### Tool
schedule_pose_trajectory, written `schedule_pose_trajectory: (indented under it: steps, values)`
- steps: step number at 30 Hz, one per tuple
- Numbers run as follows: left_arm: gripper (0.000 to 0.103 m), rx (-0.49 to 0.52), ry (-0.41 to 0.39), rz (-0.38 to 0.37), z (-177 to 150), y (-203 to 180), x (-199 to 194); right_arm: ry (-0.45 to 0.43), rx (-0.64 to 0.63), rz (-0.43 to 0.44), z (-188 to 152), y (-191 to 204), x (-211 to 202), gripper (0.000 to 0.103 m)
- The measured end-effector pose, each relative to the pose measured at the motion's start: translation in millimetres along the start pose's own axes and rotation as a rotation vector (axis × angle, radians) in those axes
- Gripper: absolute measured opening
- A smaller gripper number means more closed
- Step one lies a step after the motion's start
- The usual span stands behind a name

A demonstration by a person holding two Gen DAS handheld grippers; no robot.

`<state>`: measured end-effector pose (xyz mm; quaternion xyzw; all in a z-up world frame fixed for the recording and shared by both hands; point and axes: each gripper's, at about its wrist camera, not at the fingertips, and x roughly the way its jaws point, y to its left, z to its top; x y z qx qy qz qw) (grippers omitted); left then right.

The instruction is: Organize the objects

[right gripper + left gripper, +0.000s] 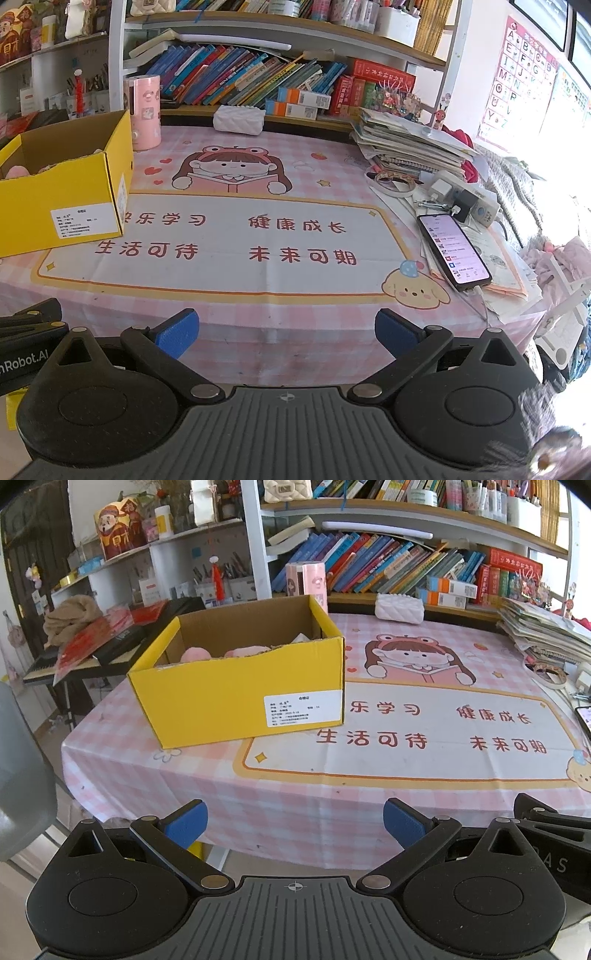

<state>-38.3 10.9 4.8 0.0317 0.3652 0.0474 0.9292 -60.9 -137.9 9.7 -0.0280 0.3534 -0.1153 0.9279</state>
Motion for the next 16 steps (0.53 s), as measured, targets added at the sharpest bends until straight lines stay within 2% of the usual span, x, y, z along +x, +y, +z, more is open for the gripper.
schedule_pose_trajectory:
  steps: [16]
  values:
    - [0.102,0.002,0.004,0.004,0.5,0.6,1.5,0.006,0.0,-0.005,-0.2,1.7,2.0,0.102]
